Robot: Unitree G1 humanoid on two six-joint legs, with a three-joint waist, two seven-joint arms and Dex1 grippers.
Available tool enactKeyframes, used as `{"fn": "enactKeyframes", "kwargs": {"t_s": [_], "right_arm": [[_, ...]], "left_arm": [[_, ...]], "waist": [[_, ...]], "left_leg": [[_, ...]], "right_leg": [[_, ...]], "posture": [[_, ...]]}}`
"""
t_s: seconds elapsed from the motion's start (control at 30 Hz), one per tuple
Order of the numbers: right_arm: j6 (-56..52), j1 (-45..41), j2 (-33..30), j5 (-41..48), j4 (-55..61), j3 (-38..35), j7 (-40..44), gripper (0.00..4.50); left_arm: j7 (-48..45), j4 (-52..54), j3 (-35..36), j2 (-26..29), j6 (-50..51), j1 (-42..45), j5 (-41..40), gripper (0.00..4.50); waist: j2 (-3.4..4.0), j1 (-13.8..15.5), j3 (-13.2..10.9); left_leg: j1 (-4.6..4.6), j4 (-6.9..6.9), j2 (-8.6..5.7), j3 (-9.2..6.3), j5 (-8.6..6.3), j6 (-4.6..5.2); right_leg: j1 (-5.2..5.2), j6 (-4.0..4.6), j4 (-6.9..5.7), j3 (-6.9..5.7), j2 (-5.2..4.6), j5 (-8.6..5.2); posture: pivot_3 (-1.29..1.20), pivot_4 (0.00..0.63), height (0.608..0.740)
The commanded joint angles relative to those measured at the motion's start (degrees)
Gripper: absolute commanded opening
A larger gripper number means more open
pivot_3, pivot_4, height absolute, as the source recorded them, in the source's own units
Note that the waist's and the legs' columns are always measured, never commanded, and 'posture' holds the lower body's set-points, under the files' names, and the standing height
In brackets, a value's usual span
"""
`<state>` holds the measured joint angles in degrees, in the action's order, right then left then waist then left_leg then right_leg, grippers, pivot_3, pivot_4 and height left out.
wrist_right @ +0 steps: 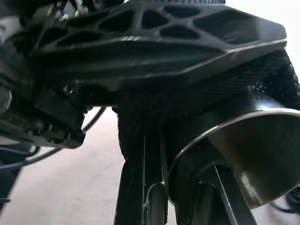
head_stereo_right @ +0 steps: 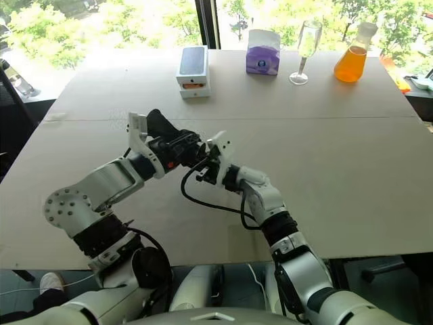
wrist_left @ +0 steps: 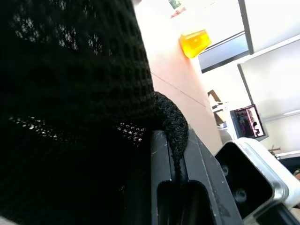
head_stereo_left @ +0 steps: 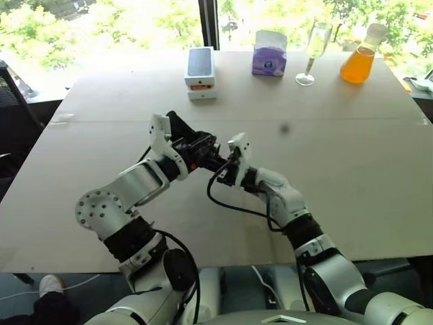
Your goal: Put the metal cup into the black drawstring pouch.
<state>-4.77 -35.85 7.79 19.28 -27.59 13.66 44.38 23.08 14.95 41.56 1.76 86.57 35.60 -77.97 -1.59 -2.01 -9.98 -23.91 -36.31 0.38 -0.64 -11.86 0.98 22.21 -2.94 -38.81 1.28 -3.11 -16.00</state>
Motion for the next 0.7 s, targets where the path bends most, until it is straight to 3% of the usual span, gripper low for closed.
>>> {"fn": "enactKeyframes", "kwargs": {"t_s": [0.03, 0.27, 0.47, 0.6, 0.7], "right_arm": [[4.9, -2.3, 4.0, -2.9, 0.0, 1.6, -0.9, 0.16], [17.3, -4.8, 2.4, -12.8, -2.7, 3.7, -5.5, 0.16], [24.2, -7.9, 0.9, -19.5, -5.3, 5.3, -6.1, 0.16], [17.5, -9.8, 3.8, -10.4, -4.9, -2.8, -6.8, 0.16], [15.1, -9.7, 3.5, -7.9, -3.3, -3.3, -5.0, 0.16]], "left_arm": [[3.8, -0.5, -5.5, 0.4, -4.5, 0.4, -7.8, 0.00], [12.3, -1.5, -16.0, 3.0, -16.4, -2.7, -21.7, 0.00], [15.5, -2.0, -23.6, 6.1, -24.9, -3.6, -28.4, 0.00], [17.3, -0.8, -27.2, 8.3, -29.4, -6.1, -32.7, 0.00], [17.2, 0.0, -29.4, 10.5, -32.2, -6.9, -34.3, 0.00]], "waist": [[0.00, 0.0, 0.0], [-0.01, 0.1, 0.0], [-0.01, 0.2, 0.0], [-0.01, 0.3, 0.0], [-0.01, 0.6, 0.0]], "left_leg": [[0.00, 0.00, 0.00, 0.00, 0.00, 0.00], [0.00, 0.00, 0.01, 0.00, 0.01, -0.01], [0.00, -0.01, 0.00, 0.02, 0.02, -0.01], [0.00, -0.01, 0.00, 0.03, 0.03, -0.01], [0.00, -0.01, 0.00, 0.02, 0.03, -0.01]], "right_leg": [[0.00, 0.00, 0.00, 0.00, 0.00, 0.00], [0.01, 0.00, 0.00, 0.03, -0.04, 0.00], [-0.01, 0.00, 0.03, 0.02, 0.02, 0.00], [-0.01, 0.00, 0.04, 0.04, 0.03, 0.00], [-0.03, 0.01, 0.05, 0.02, -0.02, 0.00]], "posture": [[0.00, 0.150, 0.740], [0.00, 0.150, 0.740], [0.00, 0.150, 0.740], [0.00, 0.150, 0.740], [0.00, 0.150, 0.740]]}}
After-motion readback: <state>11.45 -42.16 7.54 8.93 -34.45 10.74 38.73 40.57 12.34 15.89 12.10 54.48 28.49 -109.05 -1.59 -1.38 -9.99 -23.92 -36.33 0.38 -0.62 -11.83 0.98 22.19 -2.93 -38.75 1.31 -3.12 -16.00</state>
